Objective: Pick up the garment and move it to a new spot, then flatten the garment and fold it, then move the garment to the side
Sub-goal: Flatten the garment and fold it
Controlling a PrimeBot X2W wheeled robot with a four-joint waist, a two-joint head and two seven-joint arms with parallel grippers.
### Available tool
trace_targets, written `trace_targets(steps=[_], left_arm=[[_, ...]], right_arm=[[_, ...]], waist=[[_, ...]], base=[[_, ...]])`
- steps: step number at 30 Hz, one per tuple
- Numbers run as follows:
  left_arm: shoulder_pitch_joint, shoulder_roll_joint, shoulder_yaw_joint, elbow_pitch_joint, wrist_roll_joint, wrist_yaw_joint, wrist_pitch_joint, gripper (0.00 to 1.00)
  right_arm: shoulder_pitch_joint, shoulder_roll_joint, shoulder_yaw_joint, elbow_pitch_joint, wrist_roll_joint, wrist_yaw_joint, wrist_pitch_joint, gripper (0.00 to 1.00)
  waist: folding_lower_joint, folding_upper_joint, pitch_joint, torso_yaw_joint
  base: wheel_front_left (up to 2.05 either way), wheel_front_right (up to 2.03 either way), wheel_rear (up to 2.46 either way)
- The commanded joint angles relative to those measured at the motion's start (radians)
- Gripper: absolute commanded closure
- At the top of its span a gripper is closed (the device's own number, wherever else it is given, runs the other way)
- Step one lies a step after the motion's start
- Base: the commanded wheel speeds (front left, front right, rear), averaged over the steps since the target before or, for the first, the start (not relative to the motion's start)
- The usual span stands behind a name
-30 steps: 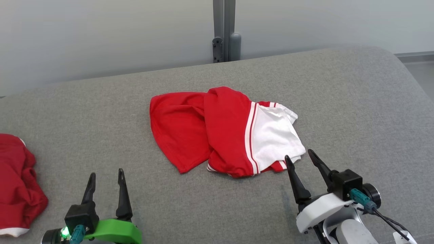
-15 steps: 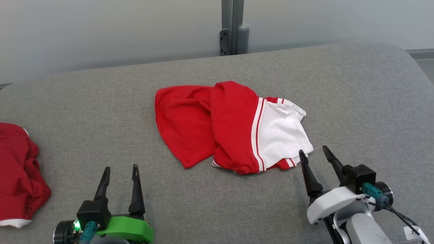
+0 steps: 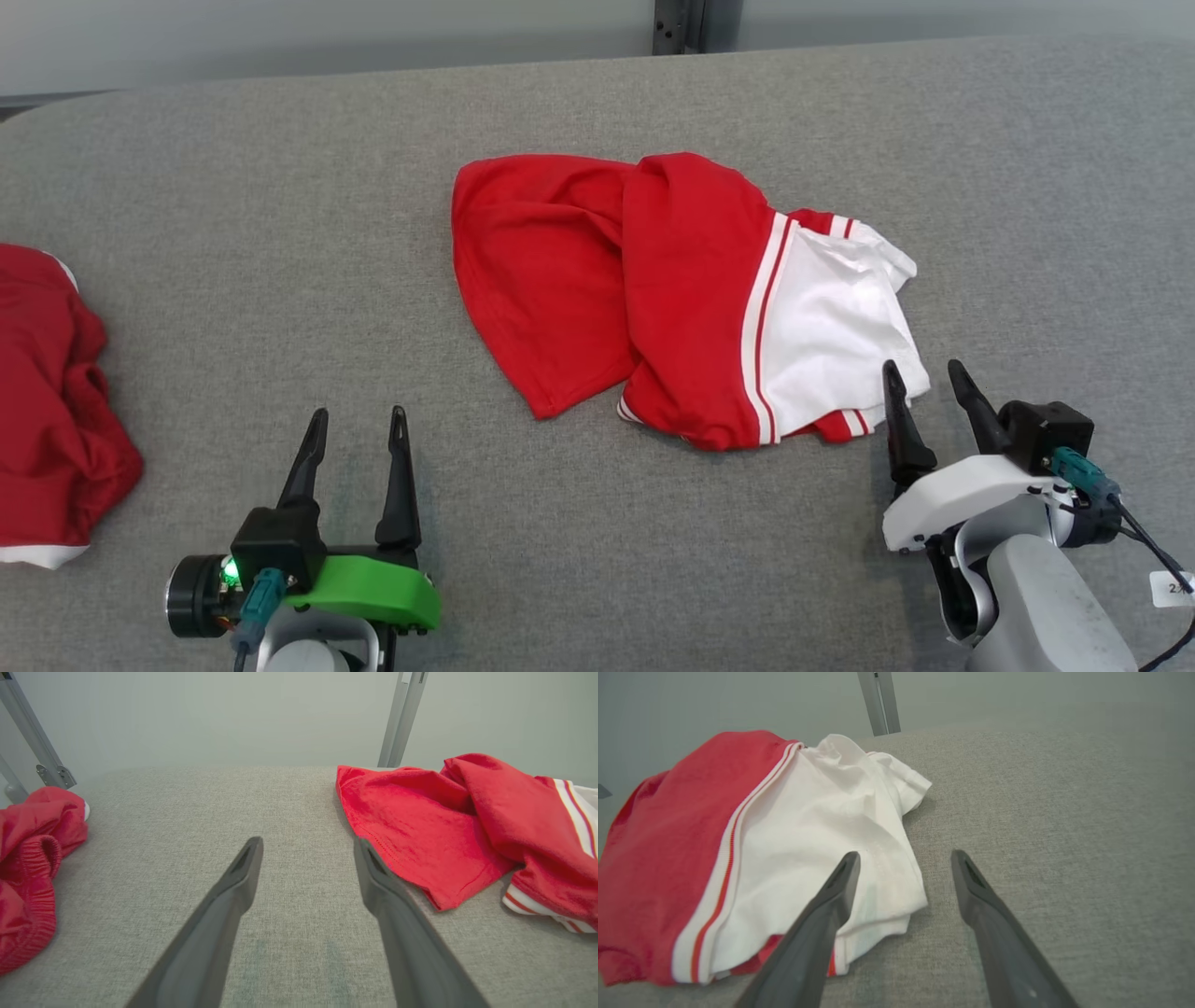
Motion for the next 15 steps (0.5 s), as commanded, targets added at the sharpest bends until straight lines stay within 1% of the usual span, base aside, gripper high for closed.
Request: trace_targets(steps=[1, 7, 15], left_arm=[[-0.018, 0.002, -0.002, 0.001, 0.004, 0.003, 0.001, 0.0], [-0.03, 0.002, -0.014, 0.0, 0.002, 0.006, 0.0, 0.0], [-0.037, 0.002, -0.017, -0.005, 0.004, 0.006, 0.0, 0.0]], right_arm=[[-0.01, -0.002, 0.003, 0.009, 0.01, 0.0, -0.003, 0.0], [-0.011, -0.003, 0.009, 0.038, 0.044, 0.0, -0.003, 0.0], [-0.019, -0.002, 0.017, 0.014, 0.053, 0.0, -0.003, 0.0]], waist=[[0.0, 0.0, 0.027, 0.024], [0.0, 0.0, 0.032, 0.027], [0.0, 0.0, 0.044, 0.028]], base=[[0.0, 0.0, 0.0], [0.0, 0.0, 0.0], [0.0, 0.0, 0.0]])
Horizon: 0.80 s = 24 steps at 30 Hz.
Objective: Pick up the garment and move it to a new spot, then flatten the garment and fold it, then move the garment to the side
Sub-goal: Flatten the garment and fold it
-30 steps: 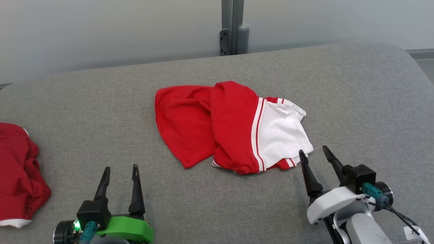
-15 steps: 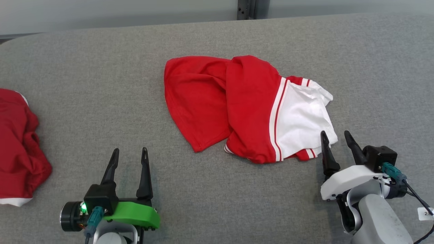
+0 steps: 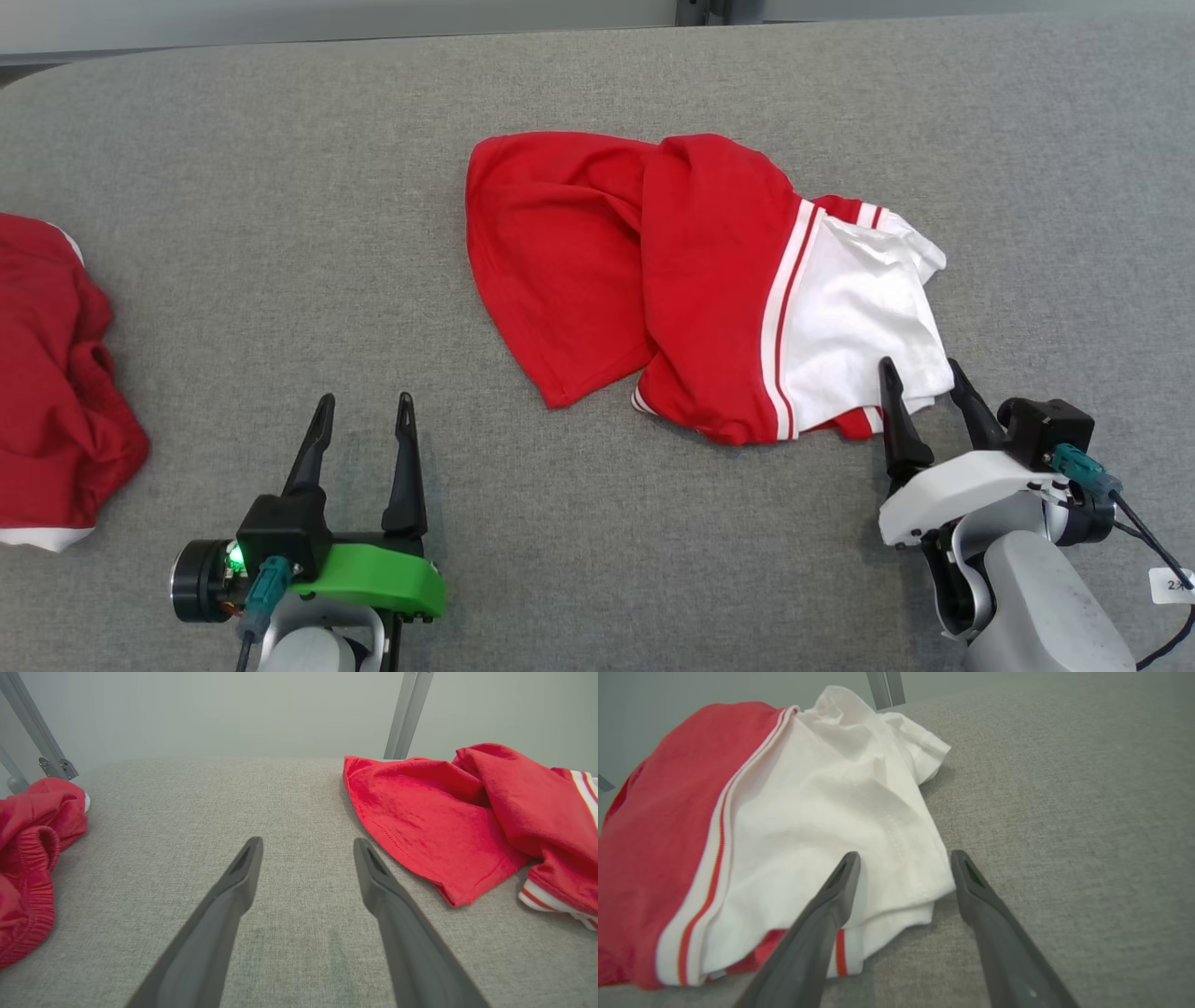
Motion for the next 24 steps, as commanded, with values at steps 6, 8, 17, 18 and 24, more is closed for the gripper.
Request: trace_targets(steps=[6, 8, 17, 18, 24], left_arm=[[-0.013, 0.002, -0.005, 0.005, 0.011, 0.003, 0.0, 0.0], [-0.012, 0.002, -0.005, 0.005, 0.007, 0.005, 0.0, 0.0], [0.003, 0.002, -0.029, 0.018, -0.024, 0.005, 0.0, 0.0], [0.004, 0.002, -0.038, 0.021, -0.03, 0.004, 0.0, 0.0], [0.021, 0.002, -0.083, 0.03, -0.068, 0.005, 0.0, 0.0]], right_arm=[[0.011, -0.003, 0.006, -0.014, 0.013, 0.0, -0.003, 1.0], [0.009, -0.003, -0.001, -0.03, 0.01, 0.0, -0.003, 1.0], [-0.044, -0.047, -0.011, -0.11, -0.047, 0.0, -0.003, 1.0], [-0.074, -0.071, -0.007, -0.11, -0.051, 0.0, -0.003, 1.0], [-0.262, -0.185, 0.033, -0.084, -0.081, 0.0, -0.003, 1.0]], waist=[[0.0, 0.0, -0.004, 0.004], [0.0, 0.0, -0.007, 0.005], [0.0, 0.0, -0.04, 0.032], [0.0, 0.0, -0.046, 0.04], [0.0, 0.0, -0.075, 0.096]], base=[[0.0, 0.0, 0.0], [0.0, 0.0, 0.0], [0.0, 0.0, 0.0], [0.0, 0.0, 0.0], [0.0, 0.0, 0.0]])
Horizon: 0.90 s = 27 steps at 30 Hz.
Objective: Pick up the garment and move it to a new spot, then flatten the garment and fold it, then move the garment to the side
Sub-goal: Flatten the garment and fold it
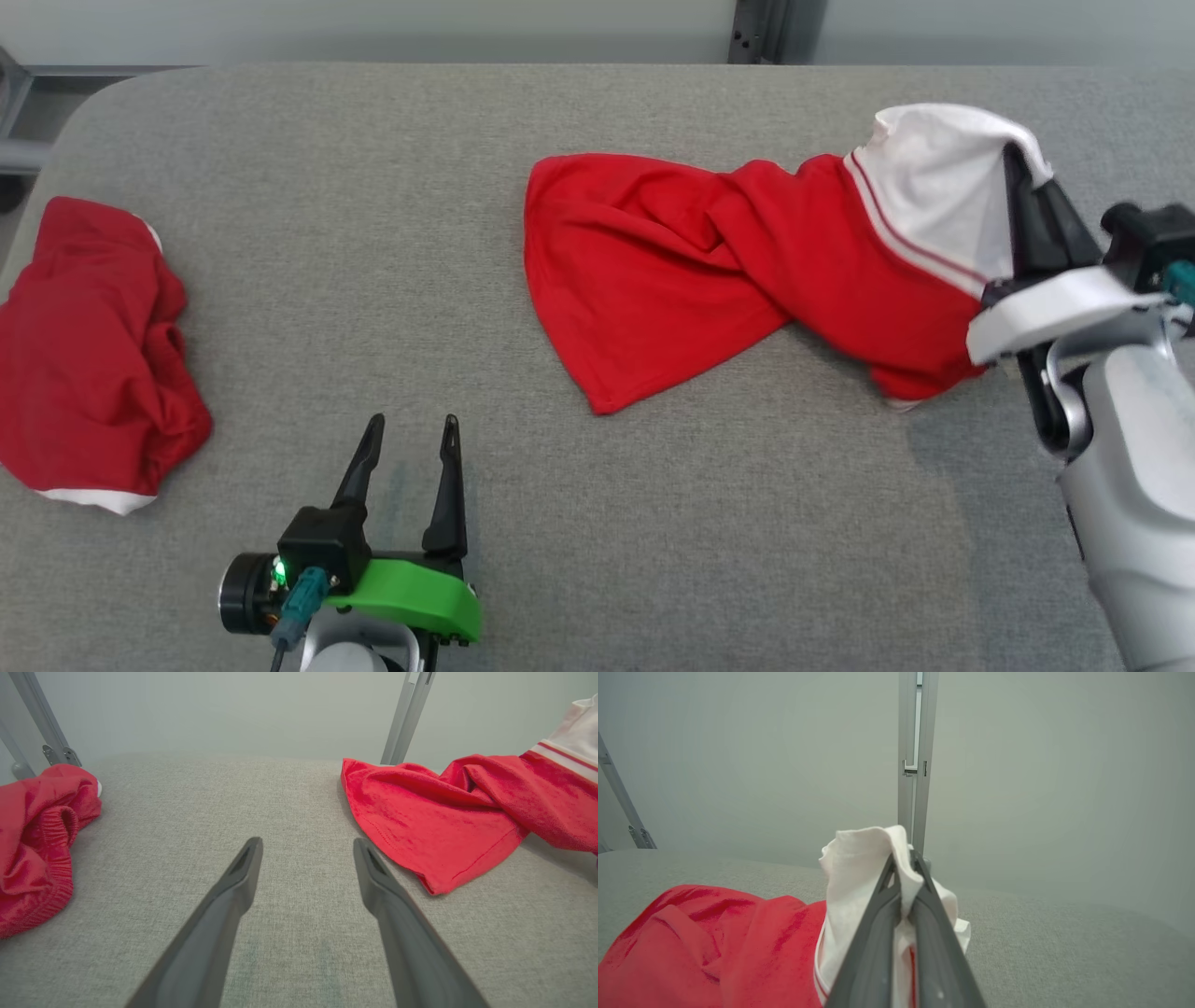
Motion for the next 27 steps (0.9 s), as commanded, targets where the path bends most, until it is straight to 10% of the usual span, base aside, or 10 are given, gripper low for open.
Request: trace_targets(steps=[1, 15, 26, 27], left_arm=[[0.019, 0.003, -0.002, 0.004, -0.01, 0.005, 0.001, 0.0], [0.042, 0.003, -0.019, 0.013, -0.045, 0.012, 0.0, 0.0], [0.046, 0.002, -0.01, 0.021, -0.034, 0.004, 0.0, 0.0], [0.043, 0.003, -0.011, 0.021, -0.035, 0.005, 0.0, 0.0]], right_arm=[[-0.054, -0.02, 0.019, 0.0, -0.007, 0.0, -0.003, 1.0], [-0.41, -0.037, 0.399, -0.17, 0.042, 0.0, -0.003, 1.0], [-0.205, -0.155, 0.393, -0.159, 0.016, 0.0, -0.003, 1.0], [-0.169, -0.169, 0.375, -0.126, 0.015, 0.0, -0.003, 0.86]], waist=[[0.0, 0.0, -0.024, 0.039], [0.0, 0.0, -0.056, 0.134], [0.0, 0.0, -0.053, 0.086], [0.0, 0.0, -0.049, 0.079]], base=[[0.0, 0.0, 0.0], [0.0, 0.0, 0.0], [0.0, 0.0, 0.0], [0.0, 0.0, 0.0]])
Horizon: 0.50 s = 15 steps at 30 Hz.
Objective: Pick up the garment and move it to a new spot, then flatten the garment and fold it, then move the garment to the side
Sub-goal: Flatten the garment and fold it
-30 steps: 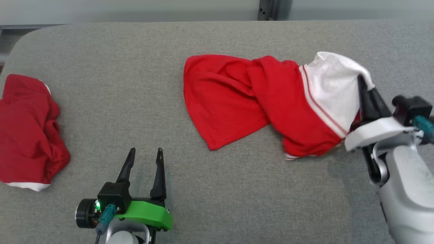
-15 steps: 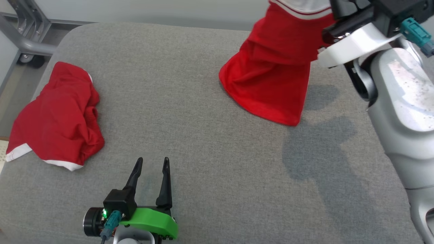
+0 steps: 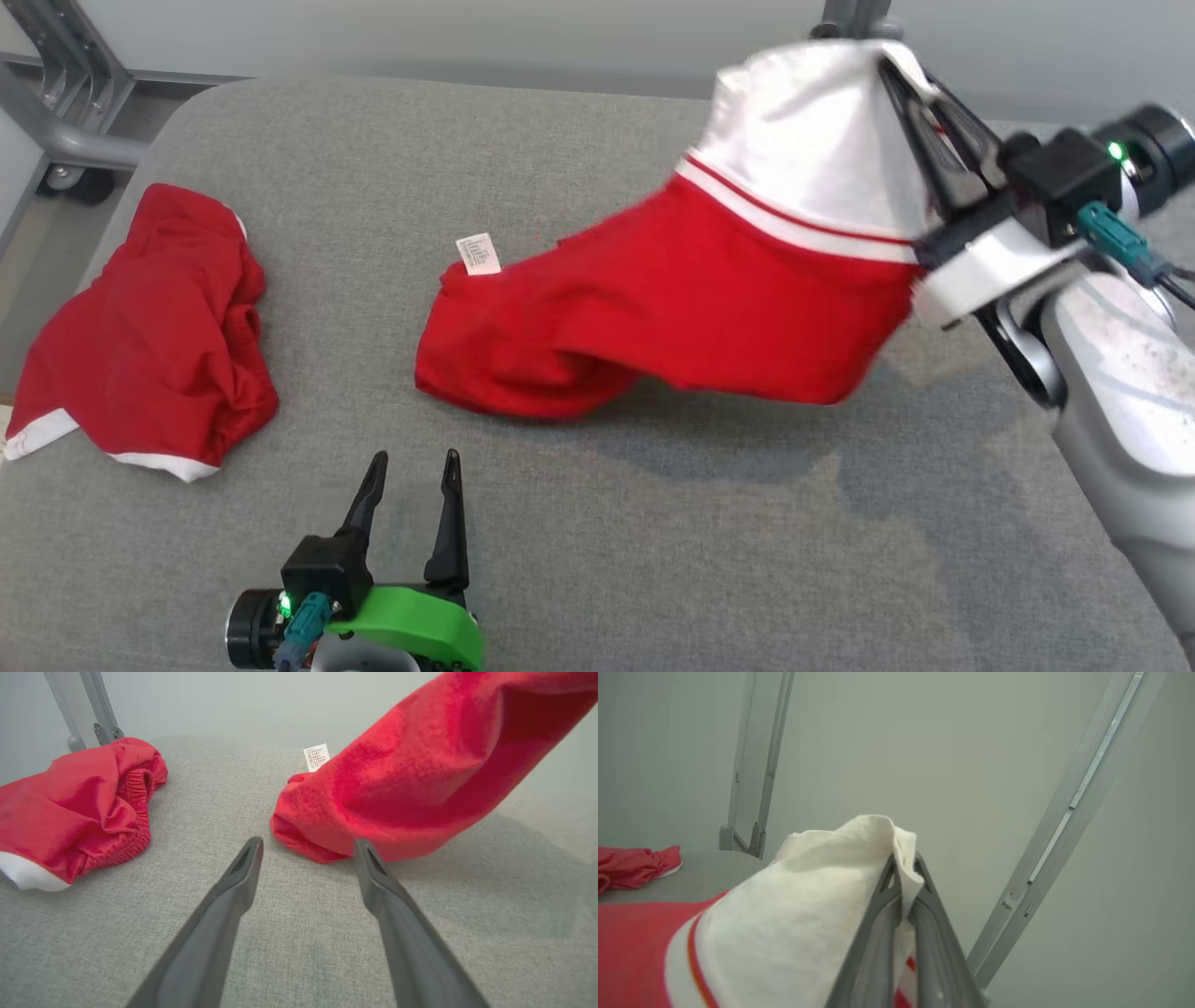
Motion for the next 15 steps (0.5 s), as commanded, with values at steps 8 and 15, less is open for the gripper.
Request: trace_targets(steps=[8, 15], left_arm=[[-0.017, 0.003, 0.007, 0.014, 0.021, -0.011, 0.0, 0.0], [-0.009, 0.003, 0.029, 0.028, 0.021, -0.015, 0.001, 0.0]], right_arm=[[0.214, -0.002, -0.247, 0.137, -0.017, 0.0, -0.003, 0.0], [0.307, 0.079, -0.334, 0.079, -0.037, 0.0, -0.003, 0.0]], waist=[[0.0, 0.0, 0.011, -0.063], [0.0, 0.0, -0.021, -0.116]], base=[[0.0, 0.0, 0.0], [0.0, 0.0, 0.0]])
